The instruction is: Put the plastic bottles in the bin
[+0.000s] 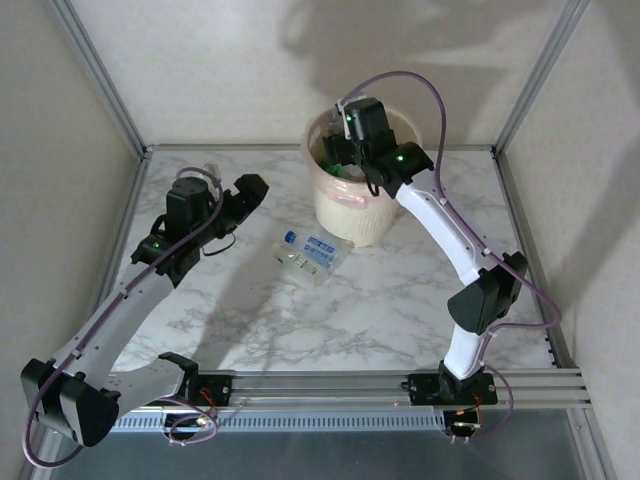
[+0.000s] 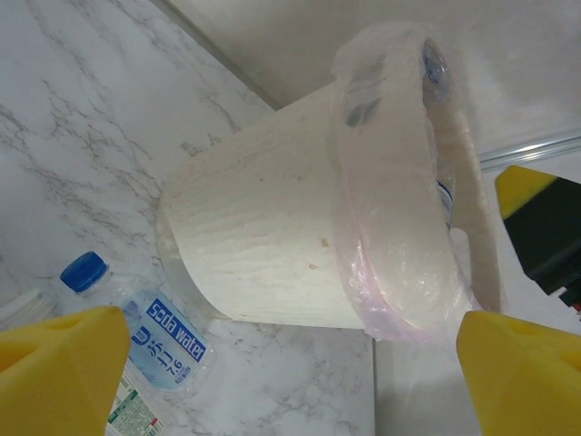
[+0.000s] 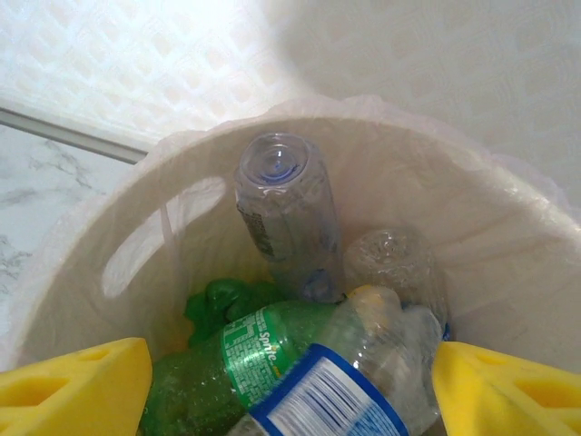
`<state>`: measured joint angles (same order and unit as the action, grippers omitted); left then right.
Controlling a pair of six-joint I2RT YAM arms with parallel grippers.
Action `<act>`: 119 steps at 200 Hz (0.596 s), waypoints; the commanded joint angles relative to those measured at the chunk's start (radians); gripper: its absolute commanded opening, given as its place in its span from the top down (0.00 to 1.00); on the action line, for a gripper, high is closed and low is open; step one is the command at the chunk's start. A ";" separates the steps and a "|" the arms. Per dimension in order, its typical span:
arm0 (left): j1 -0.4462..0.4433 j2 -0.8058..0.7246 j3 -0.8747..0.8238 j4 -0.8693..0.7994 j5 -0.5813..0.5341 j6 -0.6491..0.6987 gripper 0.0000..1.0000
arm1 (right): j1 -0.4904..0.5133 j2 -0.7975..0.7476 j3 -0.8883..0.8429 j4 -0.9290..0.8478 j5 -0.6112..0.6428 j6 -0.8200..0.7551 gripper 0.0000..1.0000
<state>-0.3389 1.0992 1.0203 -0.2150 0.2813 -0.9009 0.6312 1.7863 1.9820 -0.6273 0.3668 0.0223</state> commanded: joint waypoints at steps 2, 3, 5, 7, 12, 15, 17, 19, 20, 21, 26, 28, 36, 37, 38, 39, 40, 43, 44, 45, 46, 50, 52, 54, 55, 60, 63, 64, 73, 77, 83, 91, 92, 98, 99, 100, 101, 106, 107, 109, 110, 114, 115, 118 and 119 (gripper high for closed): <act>-0.007 0.004 0.017 -0.021 -0.035 0.016 0.09 | 0.020 -0.100 0.024 -0.001 -0.004 0.043 0.22; -0.007 0.004 0.017 -0.022 -0.035 0.017 0.09 | 0.022 -0.104 0.023 -0.002 -0.005 0.045 0.23; -0.007 0.005 0.018 -0.024 -0.034 0.017 0.09 | 0.026 -0.110 0.020 -0.003 -0.007 0.048 0.23; -0.006 0.005 0.019 -0.025 -0.036 0.017 0.09 | 0.031 -0.116 0.017 -0.004 -0.008 0.051 0.24; -0.006 0.007 0.020 -0.027 -0.037 0.017 0.10 | 0.044 -0.131 0.009 -0.006 -0.010 0.060 0.27; -0.006 0.008 0.021 -0.029 -0.039 0.018 0.10 | 0.054 -0.141 0.001 -0.006 -0.011 0.066 0.28; -0.006 0.008 0.021 -0.030 -0.040 0.019 0.10 | 0.058 -0.147 -0.004 -0.006 -0.011 0.069 0.29; -0.006 0.008 0.022 -0.032 -0.040 0.019 0.10 | 0.059 -0.154 -0.009 -0.007 -0.011 0.072 0.30; -0.006 0.008 0.022 -0.033 -0.040 0.020 0.10 | 0.071 -0.158 -0.012 -0.007 -0.011 0.073 0.30; -0.005 0.009 0.023 -0.033 -0.041 0.020 0.10 | 0.080 -0.161 -0.015 -0.008 -0.012 0.075 0.30; -0.005 0.011 0.025 -0.036 -0.043 0.020 0.10 | 0.107 -0.177 -0.033 -0.009 -0.012 0.085 0.32; -0.005 0.011 0.026 -0.039 -0.046 0.021 0.10 | 0.116 -0.184 -0.040 -0.009 -0.013 0.089 0.32; -0.004 0.014 0.032 -0.046 -0.053 0.026 0.11 | 0.154 -0.212 -0.074 -0.009 -0.024 0.106 0.33; -0.003 0.014 0.032 -0.048 -0.053 0.026 0.11 | 0.159 -0.214 -0.079 -0.009 -0.026 0.109 0.33; -0.003 0.014 0.033 -0.049 -0.054 0.026 0.11 | 0.164 -0.218 -0.083 -0.008 -0.028 0.111 0.33; -0.004 0.015 0.033 -0.050 -0.055 0.027 0.11 | 0.169 -0.221 -0.088 -0.008 -0.030 0.112 0.33; -0.004 0.016 0.033 -0.051 -0.056 0.028 0.11 | 0.174 -0.225 -0.093 -0.008 -0.033 0.114 0.33; -0.004 0.016 0.036 -0.054 -0.059 0.028 0.11 | 0.188 -0.235 -0.108 -0.006 -0.043 0.122 0.33; -0.004 0.016 0.036 -0.055 -0.060 0.029 0.11 | 0.192 -0.238 -0.114 -0.005 -0.044 0.125 0.33; -0.003 0.017 0.037 -0.056 -0.061 0.030 0.11 | 0.197 -0.241 -0.121 -0.004 -0.047 0.128 0.33; -0.003 0.017 0.038 -0.057 -0.062 0.031 0.11 | 0.202 -0.243 -0.127 -0.004 -0.050 0.131 0.33; -0.003 0.018 0.042 -0.062 -0.065 0.032 0.11 | 0.218 -0.258 -0.153 0.000 -0.060 0.144 0.33; -0.002 0.019 0.044 -0.063 -0.066 0.032 0.11 | 0.226 -0.265 -0.166 0.002 -0.067 0.152 0.33; -0.001 0.019 0.045 -0.066 -0.067 0.033 0.11 | 0.233 -0.269 -0.180 0.005 -0.075 0.159 0.33; 0.000 0.019 0.046 -0.066 -0.068 0.033 0.11 | 0.237 -0.274 -0.187 0.006 -0.080 0.162 0.32; -0.001 0.020 0.050 -0.070 -0.071 0.034 0.12 | 0.254 -0.289 -0.223 0.012 -0.106 0.183 0.31; 0.000 0.021 0.052 -0.073 -0.072 0.034 0.12 | 0.260 -0.298 -0.247 0.018 -0.124 0.197 0.30; 0.000 0.021 0.052 -0.073 -0.072 0.034 0.12 | 0.262 -0.300 -0.255 0.020 -0.130 0.202 0.30; 0.001 0.022 0.054 -0.077 -0.076 0.034 0.12 | 0.285 -0.325 -0.329 0.041 -0.182 0.235 0.26; 0.003 0.021 0.054 -0.078 -0.079 0.032 0.12 | 0.295 -0.334 -0.364 0.056 -0.193 0.248 0.24; 0.003 0.021 0.053 -0.080 -0.083 0.031 0.12 | 0.311 -0.348 -0.417 0.075 -0.204 0.262 0.21; 0.004 0.019 0.050 -0.084 -0.090 0.029 0.12 | 0.325 -0.362 -0.483 0.101 -0.222 0.278 0.17; 0.004 0.019 0.049 -0.084 -0.091 0.028 0.12 | 0.325 -0.363 -0.491 0.104 -0.224 0.281 0.17; 0.005 0.017 0.046 -0.085 -0.093 0.026 0.12 | 0.331 -0.367 -0.531 0.117 -0.236 0.294 0.16; 0.006 0.017 0.046 -0.085 -0.095 0.025 0.12 | 0.331 -0.367 -0.537 0.120 -0.239 0.296 0.15; 0.006 0.016 0.045 -0.086 -0.094 0.025 0.12 | 0.332 -0.367 -0.544 0.122 -0.241 0.298 0.15; 0.006 0.016 0.045 -0.086 -0.094 0.025 0.12 | 0.333 -0.367 -0.550 0.125 -0.243 0.300 0.15; 0.009 0.017 0.042 -0.086 -0.095 0.022 0.13 | 0.335 -0.368 -0.579 0.136 -0.259 0.308 0.14; 0.009 0.016 0.041 -0.086 -0.095 0.022 0.13 | 0.334 -0.368 -0.585 0.139 -0.264 0.309 0.14; 0.009 0.015 0.040 -0.086 -0.095 0.021 0.13 | 0.334 -0.368 -0.594 0.142 -0.271 0.311 0.14; 0.010 0.015 0.040 -0.086 -0.096 0.021 0.13 | 0.335 -0.368 -0.599 0.145 -0.274 0.312 0.13; 0.010 0.014 0.037 -0.086 -0.096 0.020 0.13 | 0.337 -0.366 -0.620 0.151 -0.281 0.317 0.13; 0.010 0.014 0.037 -0.086 -0.096 0.020 0.13 | 0.337 -0.365 -0.622 0.153 -0.282 0.318 0.13; 0.011 0.013 0.036 -0.088 -0.096 0.020 0.13 | 0.338 -0.362 -0.636 0.158 -0.285 0.322 0.13; 0.011 0.013 0.036 -0.088 -0.096 0.019 0.13 | 0.339 -0.361 -0.640 0.159 -0.286 0.323 0.13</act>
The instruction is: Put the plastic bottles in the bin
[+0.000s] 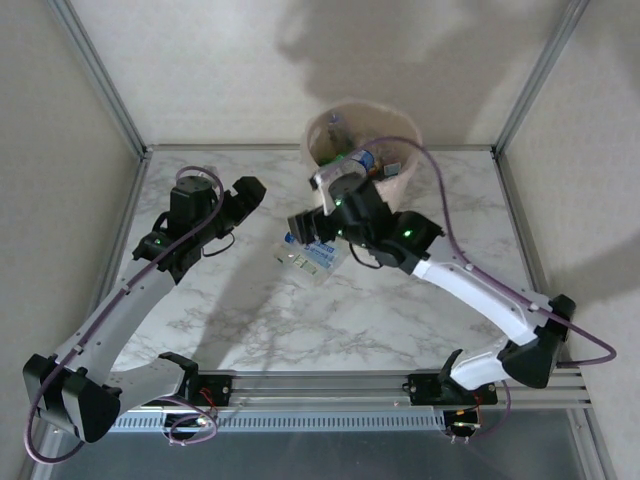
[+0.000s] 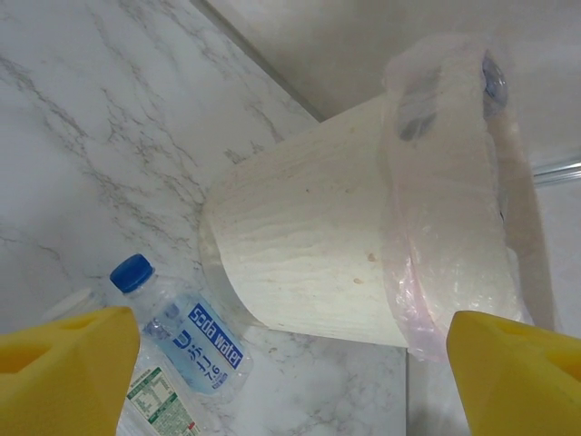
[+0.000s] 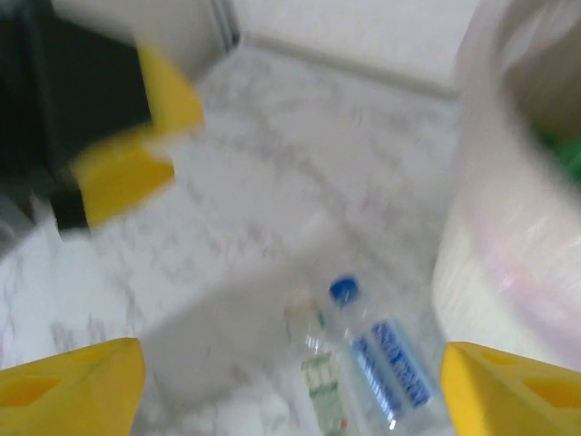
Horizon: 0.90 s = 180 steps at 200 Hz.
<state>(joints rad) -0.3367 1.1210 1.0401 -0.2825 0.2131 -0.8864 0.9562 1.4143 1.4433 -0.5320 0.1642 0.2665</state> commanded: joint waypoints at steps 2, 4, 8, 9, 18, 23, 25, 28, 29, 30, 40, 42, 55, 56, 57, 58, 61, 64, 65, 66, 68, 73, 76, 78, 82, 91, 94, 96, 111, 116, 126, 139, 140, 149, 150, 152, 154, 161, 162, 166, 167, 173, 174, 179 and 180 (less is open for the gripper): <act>0.010 -0.010 0.015 -0.021 -0.027 0.004 0.13 | 0.014 0.013 -0.108 0.067 -0.087 0.080 0.12; 0.011 -0.010 0.015 -0.021 -0.029 0.005 0.13 | 0.015 0.015 -0.116 0.068 -0.091 0.080 0.12; 0.012 -0.012 0.014 -0.023 -0.029 0.006 0.13 | 0.016 0.021 -0.127 0.071 -0.097 0.081 0.12; 0.013 -0.012 0.014 -0.024 -0.031 0.006 0.13 | 0.016 0.023 -0.129 0.071 -0.099 0.081 0.12; 0.016 -0.016 0.010 -0.029 -0.032 0.007 0.13 | 0.017 0.042 -0.153 0.073 -0.097 0.083 0.12; 0.019 -0.017 0.008 -0.031 -0.034 0.007 0.13 | 0.017 0.054 -0.164 0.074 -0.095 0.085 0.11; 0.019 -0.018 0.007 -0.031 -0.035 0.007 0.13 | 0.016 0.059 -0.167 0.074 -0.095 0.085 0.11; 0.021 -0.019 0.004 -0.033 -0.035 0.007 0.13 | 0.017 0.066 -0.174 0.075 -0.097 0.084 0.11; 0.022 -0.020 0.004 -0.033 -0.036 0.007 0.13 | 0.017 0.069 -0.176 0.076 -0.097 0.084 0.11; 0.022 -0.021 0.003 -0.033 -0.035 0.007 0.13 | 0.017 0.071 -0.178 0.075 -0.097 0.084 0.11; 0.028 -0.024 -0.003 -0.034 -0.035 0.007 0.13 | 0.017 0.100 -0.187 0.078 -0.095 0.080 0.11; 0.028 -0.023 -0.004 -0.034 -0.035 0.006 0.13 | 0.017 0.106 -0.187 0.078 -0.094 0.080 0.11; 0.034 -0.027 -0.011 -0.035 -0.036 0.006 0.13 | 0.015 0.143 -0.188 0.079 -0.088 0.077 0.10; 0.034 -0.027 -0.012 -0.034 -0.036 0.006 0.13 | 0.016 0.146 -0.188 0.080 -0.088 0.076 0.10; 0.034 -0.028 -0.012 -0.034 -0.036 0.006 0.13 | 0.016 0.149 -0.189 0.081 -0.088 0.075 0.10; 0.034 -0.028 -0.012 -0.034 -0.036 0.006 0.13 | 0.016 0.152 -0.189 0.081 -0.087 0.075 0.10; 0.035 -0.029 -0.014 -0.035 -0.036 0.006 0.13 | 0.016 0.160 -0.190 0.083 -0.086 0.074 0.10; 0.037 -0.029 -0.016 -0.034 -0.035 0.005 0.13 | 0.016 0.167 -0.189 0.086 -0.085 0.072 0.10; 0.037 -0.030 -0.016 -0.034 -0.035 0.005 0.13 | 0.016 0.170 -0.189 0.087 -0.086 0.072 0.10; 0.037 -0.029 -0.017 -0.034 -0.036 0.004 0.13 | 0.016 0.173 -0.189 0.087 -0.086 0.071 0.10; 0.037 -0.031 -0.018 -0.034 -0.036 0.004 0.13 | 0.016 0.178 -0.189 0.089 -0.087 0.071 0.10; 0.039 -0.032 -0.021 -0.033 -0.036 0.004 0.13 | 0.016 0.192 -0.188 0.091 -0.085 0.067 0.11; 0.040 -0.033 -0.023 -0.032 -0.035 0.004 0.13 | 0.015 0.201 -0.186 0.093 -0.086 0.067 0.11; 0.041 -0.033 -0.023 -0.033 -0.034 0.004 0.13 | 0.016 0.208 -0.185 0.092 -0.086 0.065 0.11; 0.042 -0.035 -0.024 -0.033 -0.034 0.003 0.13 | 0.016 0.218 -0.183 0.092 -0.086 0.063 0.11; 0.045 -0.036 -0.028 -0.033 -0.033 0.004 0.13 | 0.016 0.243 -0.182 0.095 -0.084 0.058 0.11; 0.046 -0.036 -0.029 -0.033 -0.032 0.004 0.13 | 0.016 0.250 -0.182 0.096 -0.082 0.058 0.11; 0.047 -0.036 -0.029 -0.034 -0.031 0.005 0.13 | 0.016 0.255 -0.181 0.098 -0.082 0.056 0.11; 0.054 -0.039 -0.035 -0.036 -0.031 0.006 0.13 | 0.015 0.288 -0.179 0.102 -0.078 0.050 0.11; 0.057 -0.039 -0.037 -0.037 -0.029 0.007 0.13 | 0.016 0.296 -0.178 0.103 -0.077 0.049 0.11; 0.062 -0.041 -0.041 -0.036 -0.028 0.007 0.13 | 0.016 0.313 -0.179 0.103 -0.067 0.047 0.12; 0.067 -0.045 -0.048 -0.034 -0.026 0.007 0.13 | 0.016 0.328 -0.184 0.108 -0.064 0.043 0.12; 0.067 -0.044 -0.048 -0.034 -0.026 0.007 0.13 | 0.016 0.329 -0.185 0.108 -0.063 0.043 0.12; 0.069 -0.043 -0.052 -0.032 -0.025 0.006 0.13 | 0.016 0.339 -0.186 0.115 -0.061 0.040 0.11; 0.069 -0.043 -0.053 -0.031 -0.024 0.006 0.13 | 0.015 0.340 -0.186 0.116 -0.061 0.040 0.11; 0.070 -0.043 -0.054 -0.030 -0.024 0.006 0.13 | 0.016 0.343 -0.186 0.116 -0.061 0.040 0.11; 0.070 -0.043 -0.055 -0.030 -0.023 0.006 0.13 | 0.016 0.347 -0.187 0.117 -0.061 0.039 0.11; 0.071 -0.041 -0.058 -0.027 -0.021 0.004 0.13 | 0.016 0.358 -0.187 0.121 -0.060 0.037 0.12; 0.071 -0.041 -0.058 -0.027 -0.021 0.004 0.13 | 0.015 0.360 -0.188 0.122 -0.058 0.036 0.12; 0.072 -0.041 -0.061 -0.025 -0.020 0.004 0.13 | 0.016 0.366 -0.186 0.121 -0.056 0.034 0.12; 0.072 -0.041 -0.061 -0.025 -0.020 0.004 0.13 | 0.015 0.368 -0.186 0.122 -0.056 0.034 0.12; 0.072 -0.040 -0.064 -0.024 -0.018 0.004 0.13 | 0.016 0.379 -0.186 0.122 -0.050 0.034 0.12; 0.072 -0.040 -0.064 -0.024 -0.018 0.004 0.13 | 0.016 0.380 -0.185 0.122 -0.049 0.034 0.12; 0.074 -0.040 -0.067 -0.023 -0.019 0.004 0.13 | 0.016 0.389 -0.184 0.119 -0.044 0.030 0.12; 0.074 -0.040 -0.067 -0.023 -0.019 0.004 0.13 | 0.016 0.391 -0.184 0.119 -0.043 0.030 0.12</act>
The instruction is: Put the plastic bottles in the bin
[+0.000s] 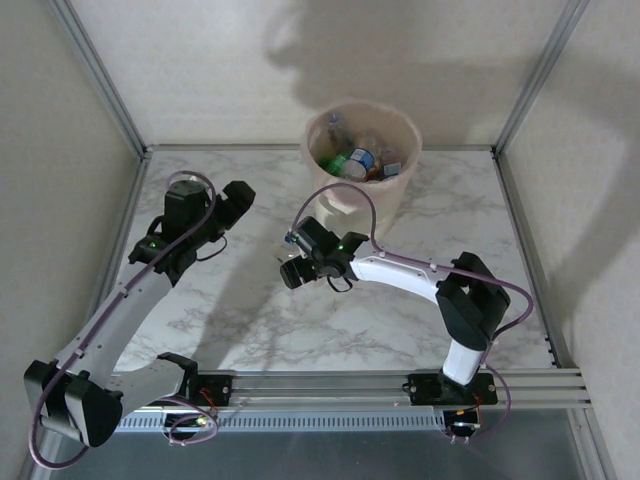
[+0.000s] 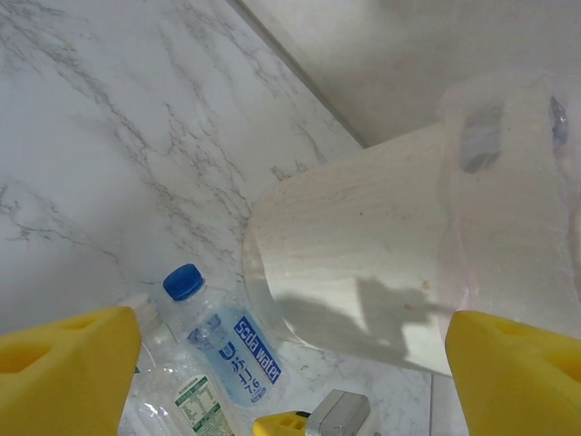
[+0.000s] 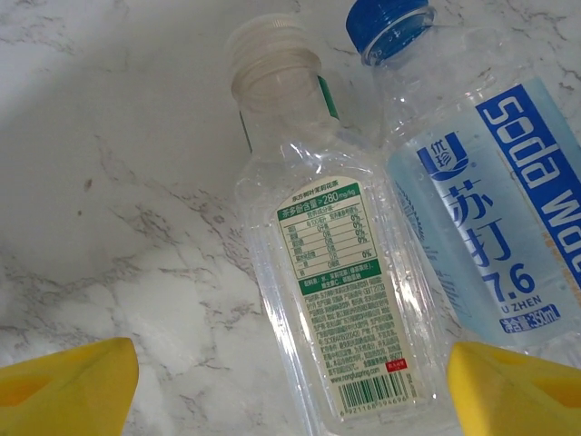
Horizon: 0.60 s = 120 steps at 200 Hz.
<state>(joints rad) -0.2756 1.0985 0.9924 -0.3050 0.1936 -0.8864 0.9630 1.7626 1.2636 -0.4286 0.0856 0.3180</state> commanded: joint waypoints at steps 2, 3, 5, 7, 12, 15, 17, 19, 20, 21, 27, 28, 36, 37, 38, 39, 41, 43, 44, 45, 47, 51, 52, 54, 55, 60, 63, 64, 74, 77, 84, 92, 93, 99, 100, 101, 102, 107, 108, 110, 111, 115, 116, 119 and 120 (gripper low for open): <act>0.012 -0.017 -0.020 -0.001 0.001 0.004 0.13 | 0.009 0.046 -0.002 0.016 0.038 -0.022 0.12; 0.012 -0.016 -0.021 -0.001 0.001 0.004 0.13 | 0.009 0.047 -0.002 0.017 0.040 -0.022 0.12; 0.013 -0.017 -0.021 0.000 0.001 0.004 0.13 | 0.008 0.050 -0.001 0.017 0.044 -0.024 0.12; 0.013 -0.017 -0.022 0.000 0.002 0.004 0.13 | 0.008 0.052 -0.001 0.016 0.045 -0.025 0.13; 0.012 -0.017 -0.024 0.001 0.002 0.004 0.13 | 0.009 0.058 0.001 0.016 0.054 -0.026 0.13; 0.013 -0.017 -0.025 0.000 0.003 0.004 0.13 | 0.008 0.060 0.002 0.016 0.059 -0.027 0.13; 0.013 -0.017 -0.026 0.001 0.003 0.004 0.13 | 0.009 0.063 0.003 0.017 0.060 -0.027 0.13; 0.012 -0.017 -0.026 0.000 0.004 0.004 0.13 | 0.008 0.065 0.003 0.017 0.062 -0.029 0.13; 0.013 -0.017 -0.027 0.000 0.004 0.004 0.13 | 0.008 0.066 0.003 0.017 0.064 -0.030 0.13; 0.013 -0.016 -0.027 0.000 0.004 0.004 0.13 | 0.008 0.067 0.004 0.017 0.065 -0.030 0.13; 0.013 -0.017 -0.029 0.001 0.006 0.005 0.13 | 0.009 0.074 0.007 0.020 0.074 -0.034 0.13; 0.013 -0.018 -0.029 0.001 0.006 0.006 0.13 | 0.009 0.075 0.007 0.019 0.076 -0.035 0.13; 0.014 -0.019 -0.029 0.001 0.006 0.005 0.13 | 0.008 0.086 0.014 0.017 0.087 -0.037 0.12; 0.014 -0.019 -0.030 0.001 0.006 0.005 0.13 | 0.009 0.087 0.015 0.016 0.089 -0.038 0.12; 0.015 -0.019 -0.030 0.001 0.007 0.006 0.13 | 0.008 0.087 0.016 0.015 0.089 -0.038 0.12; 0.016 -0.019 -0.030 0.001 0.007 0.005 0.13 | 0.009 0.090 0.017 0.016 0.090 -0.039 0.12; 0.015 -0.019 -0.031 0.000 0.007 0.006 0.13 | 0.009 0.092 0.017 0.015 0.091 -0.040 0.12; 0.015 -0.019 -0.030 0.000 0.007 0.006 0.13 | 0.009 0.094 0.019 0.014 0.091 -0.042 0.12; 0.015 -0.019 -0.030 -0.001 0.007 0.006 0.13 | 0.009 0.096 0.021 0.014 0.091 -0.044 0.12; 0.015 -0.019 -0.030 -0.001 0.007 0.006 0.13 | 0.009 0.097 0.022 0.013 0.092 -0.044 0.12; 0.015 -0.019 -0.031 -0.001 0.007 0.007 0.13 | 0.009 0.101 0.024 0.014 0.093 -0.044 0.12; 0.015 -0.019 -0.032 -0.001 0.007 0.007 0.13 | 0.009 0.105 0.028 0.012 0.092 -0.047 0.12; 0.016 -0.019 -0.032 -0.002 0.007 0.007 0.13 | 0.008 0.106 0.029 0.012 0.092 -0.047 0.12; 0.016 -0.019 -0.032 -0.001 0.007 0.007 0.13 | 0.008 0.109 0.030 0.010 0.090 -0.048 0.12; 0.017 -0.019 -0.032 0.000 0.007 0.007 0.13 | 0.008 0.110 0.031 0.010 0.090 -0.049 0.12; 0.018 -0.019 -0.032 -0.001 0.009 0.007 0.13 | 0.009 0.115 0.033 0.010 0.086 -0.050 0.13; 0.018 -0.018 -0.032 0.000 0.009 0.007 0.13 | 0.009 0.118 0.035 0.007 0.084 -0.050 0.13; 0.018 -0.019 -0.032 0.000 0.008 0.007 0.13 | 0.009 0.118 0.036 0.007 0.083 -0.050 0.13; 0.019 -0.020 -0.034 0.001 0.010 0.008 0.13 | 0.012 0.124 0.036 0.008 0.076 -0.053 0.13; 0.019 -0.020 -0.034 0.001 0.010 0.009 0.14 | 0.012 0.126 0.036 0.007 0.074 -0.053 0.13; 0.021 -0.020 -0.035 0.000 0.010 0.008 0.14 | 0.013 0.129 0.035 0.009 0.071 -0.054 0.14; 0.021 -0.019 -0.037 0.002 0.012 0.008 0.14 | 0.017 0.133 0.033 0.009 0.072 -0.053 0.15; 0.021 -0.020 -0.037 0.001 0.012 0.008 0.14 | 0.017 0.133 0.033 0.008 0.071 -0.053 0.15; 0.022 -0.020 -0.038 0.004 0.013 0.007 0.14 | 0.018 0.136 0.035 0.009 0.075 -0.051 0.16; 0.022 -0.020 -0.038 0.004 0.013 0.007 0.14 | 0.018 0.138 0.034 0.008 0.075 -0.050 0.16; 0.022 -0.020 -0.039 0.003 0.013 0.007 0.14 | 0.019 0.138 0.035 0.008 0.074 -0.051 0.16; 0.022 -0.020 -0.039 0.005 0.013 0.007 0.14 | 0.019 0.139 0.035 0.009 0.074 -0.051 0.16; 0.023 -0.020 -0.041 0.006 0.015 0.006 0.14 | 0.019 0.141 0.035 0.011 0.075 -0.050 0.17; 0.023 -0.020 -0.041 0.007 0.015 0.006 0.14 | 0.019 0.142 0.036 0.011 0.074 -0.050 0.17; 0.023 -0.019 -0.041 0.007 0.015 0.006 0.14 | 0.020 0.142 0.037 0.011 0.074 -0.048 0.18; 0.023 -0.019 -0.041 0.007 0.015 0.006 0.14 | 0.020 0.143 0.036 0.011 0.074 -0.048 0.18; 0.023 -0.019 -0.041 0.008 0.016 0.006 0.14 | 0.021 0.146 0.036 0.012 0.074 -0.047 0.18; 0.024 -0.019 -0.042 0.008 0.016 0.006 0.14 | 0.022 0.146 0.036 0.011 0.074 -0.047 0.19; 0.024 -0.018 -0.041 0.009 0.016 0.006 0.14 | 0.023 0.148 0.038 0.012 0.075 -0.046 0.19; 0.025 -0.018 -0.041 0.009 0.016 0.006 0.14 | 0.022 0.148 0.037 0.012 0.075 -0.045 0.19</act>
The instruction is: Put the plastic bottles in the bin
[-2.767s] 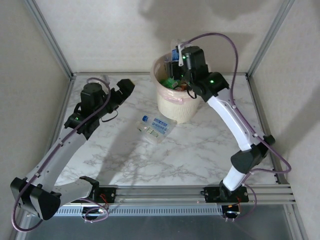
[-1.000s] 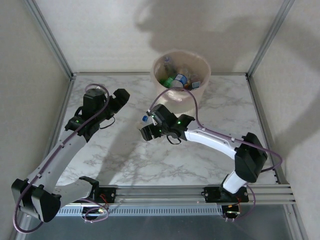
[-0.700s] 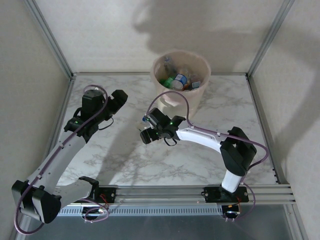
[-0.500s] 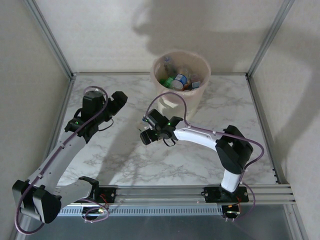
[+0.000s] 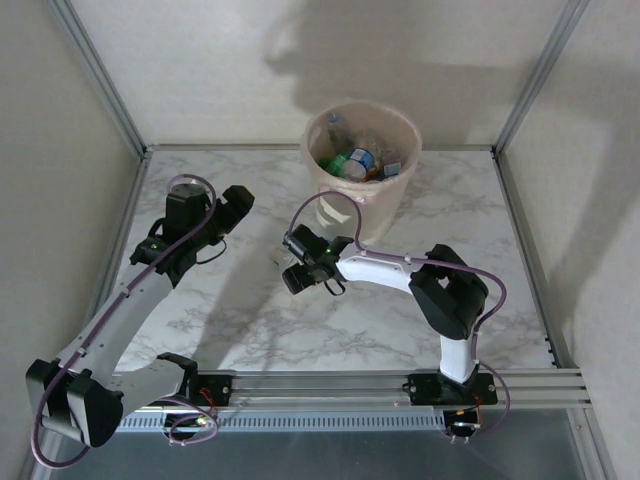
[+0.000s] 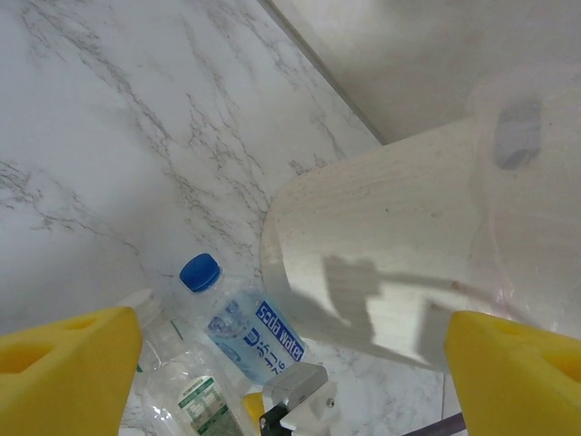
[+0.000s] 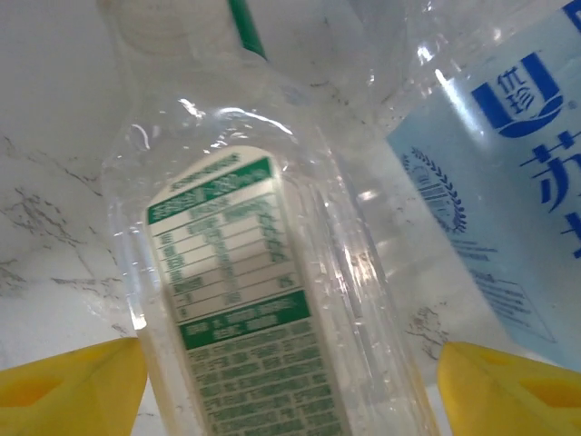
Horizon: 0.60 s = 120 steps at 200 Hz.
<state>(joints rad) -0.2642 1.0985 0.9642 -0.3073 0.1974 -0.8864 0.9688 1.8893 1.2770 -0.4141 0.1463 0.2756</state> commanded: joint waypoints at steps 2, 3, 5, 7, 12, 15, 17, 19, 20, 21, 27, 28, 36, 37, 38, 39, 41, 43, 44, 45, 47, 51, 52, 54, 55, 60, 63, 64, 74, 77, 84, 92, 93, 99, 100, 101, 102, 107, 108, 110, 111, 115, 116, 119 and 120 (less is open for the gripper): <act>0.014 -0.018 -0.014 0.011 0.014 0.006 0.14 | 0.017 0.023 0.026 -0.003 0.014 -0.002 0.20; 0.013 -0.018 -0.014 0.010 0.014 0.006 0.14 | 0.017 0.024 0.027 -0.003 0.013 -0.001 0.20; 0.013 -0.018 -0.015 0.012 0.014 0.005 0.14 | 0.018 0.025 0.026 -0.002 0.014 -0.002 0.20; 0.013 -0.019 -0.015 0.013 0.014 0.005 0.14 | 0.019 0.027 0.027 -0.001 0.014 -0.002 0.20; 0.013 -0.020 -0.014 0.013 0.014 0.006 0.14 | 0.019 0.031 0.028 -0.001 0.016 0.000 0.20; 0.013 -0.020 -0.015 0.013 0.014 0.005 0.14 | 0.020 0.034 0.030 0.000 0.016 0.000 0.21; 0.013 -0.020 -0.013 0.013 0.014 0.006 0.14 | 0.020 0.034 0.030 -0.001 0.015 0.001 0.21; 0.013 -0.020 -0.013 0.011 0.015 0.005 0.14 | 0.022 0.037 0.031 0.000 0.016 0.002 0.21; 0.013 -0.021 -0.014 0.011 0.015 0.005 0.14 | 0.021 0.037 0.031 0.000 0.016 0.002 0.21; 0.013 -0.021 -0.014 0.011 0.015 0.006 0.14 | 0.021 0.038 0.031 0.001 0.015 0.001 0.22; 0.014 -0.022 -0.013 0.011 0.016 0.006 0.14 | 0.023 0.041 0.034 0.001 0.015 0.001 0.23; 0.014 -0.022 -0.013 0.011 0.015 0.006 0.14 | 0.023 0.042 0.034 0.001 0.014 0.002 0.23; 0.016 -0.024 -0.013 0.008 0.014 0.008 0.14 | 0.028 0.048 0.037 0.002 0.014 0.002 0.26; 0.016 -0.024 -0.014 0.008 0.014 0.008 0.14 | 0.028 0.049 0.037 0.001 0.014 0.003 0.26; 0.016 -0.025 -0.014 0.008 0.014 0.009 0.14 | 0.029 0.049 0.038 0.000 0.015 0.003 0.27; 0.016 -0.025 -0.014 0.008 0.014 0.009 0.14 | 0.029 0.049 0.039 0.001 0.015 0.003 0.27; 0.017 -0.025 -0.015 0.007 0.014 0.010 0.14 | 0.030 0.051 0.041 0.000 0.014 0.003 0.28; 0.017 -0.025 -0.015 0.007 0.014 0.010 0.14 | 0.031 0.052 0.042 -0.001 0.014 0.003 0.28; 0.017 -0.026 -0.015 0.007 0.014 0.010 0.14 | 0.032 0.052 0.042 -0.001 0.014 0.003 0.29; 0.018 -0.026 -0.016 0.006 0.014 0.010 0.14 | 0.032 0.053 0.044 -0.001 0.014 0.002 0.29; 0.019 -0.027 -0.017 0.006 0.014 0.010 0.14 | 0.033 0.053 0.045 -0.002 0.014 0.003 0.30; 0.020 -0.028 -0.020 0.007 0.014 0.010 0.14 | 0.036 0.054 0.047 -0.004 0.015 0.002 0.31; 0.020 -0.028 -0.020 0.007 0.014 0.010 0.14 | 0.036 0.055 0.047 -0.004 0.014 0.003 0.31; 0.022 -0.029 -0.022 0.007 0.013 0.010 0.14 | 0.038 0.056 0.049 -0.004 0.015 0.003 0.32; 0.022 -0.029 -0.022 0.007 0.014 0.010 0.14 | 0.039 0.056 0.050 -0.005 0.015 0.003 0.33; 0.023 -0.029 -0.025 0.009 0.016 0.010 0.14 | 0.043 0.055 0.052 -0.005 0.015 0.003 0.35; 0.023 -0.028 -0.026 0.010 0.015 0.009 0.14 | 0.045 0.054 0.054 -0.007 0.016 0.002 0.36; 0.023 -0.028 -0.027 0.011 0.016 0.009 0.14 | 0.045 0.054 0.054 -0.007 0.015 0.002 0.36; 0.025 -0.025 -0.028 0.013 0.019 0.007 0.14 | 0.054 0.052 0.059 -0.009 0.016 0.004 0.39; 0.025 -0.025 -0.028 0.013 0.020 0.007 0.14 | 0.057 0.051 0.061 -0.009 0.018 0.004 0.40; 0.025 -0.022 -0.027 0.015 0.024 0.006 0.14 | 0.062 0.047 0.065 -0.011 0.020 0.006 0.42; 0.028 -0.022 -0.024 0.015 0.026 0.004 0.14 | 0.069 0.042 0.067 -0.011 0.020 0.008 0.44; 0.027 -0.022 -0.024 0.016 0.026 0.004 0.14 | 0.070 0.041 0.067 -0.011 0.021 0.008 0.44; 0.027 -0.023 -0.021 0.016 0.025 0.005 0.14 | 0.076 0.035 0.069 -0.010 0.021 0.008 0.45; 0.027 -0.023 -0.021 0.016 0.025 0.006 0.14 | 0.077 0.034 0.068 -0.011 0.020 0.009 0.46; 0.027 -0.023 -0.020 0.016 0.025 0.006 0.14 | 0.077 0.033 0.069 -0.011 0.020 0.009 0.46; 0.027 -0.023 -0.020 0.016 0.025 0.006 0.14 | 0.077 0.033 0.070 -0.011 0.020 0.010 0.46; 0.026 -0.024 -0.017 0.013 0.024 0.006 0.14 | 0.084 0.027 0.071 -0.010 0.018 0.010 0.47; 0.026 -0.025 -0.017 0.013 0.024 0.007 0.14 | 0.085 0.026 0.072 -0.010 0.019 0.010 0.47; 0.028 -0.025 -0.016 0.012 0.022 0.007 0.14 | 0.085 0.024 0.074 -0.010 0.019 0.011 0.47; 0.028 -0.025 -0.015 0.012 0.022 0.007 0.14 | 0.087 0.022 0.075 -0.011 0.018 0.011 0.47; 0.028 -0.025 -0.014 0.010 0.022 0.009 0.14 | 0.092 0.016 0.077 -0.011 0.019 0.012 0.48; 0.029 -0.025 -0.013 0.010 0.020 0.008 0.14 | 0.092 0.014 0.076 -0.012 0.019 0.012 0.48; 0.029 -0.026 -0.012 0.008 0.020 0.010 0.14 | 0.096 0.011 0.078 -0.011 0.019 0.011 0.49; 0.029 -0.025 -0.012 0.008 0.020 0.010 0.14 | 0.097 0.009 0.079 -0.011 0.019 0.011 0.49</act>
<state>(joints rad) -0.2466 1.0931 0.9470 -0.3069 0.2123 -0.8860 1.0378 1.9320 1.3190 -0.4149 0.1566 0.2783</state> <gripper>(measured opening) 0.863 0.573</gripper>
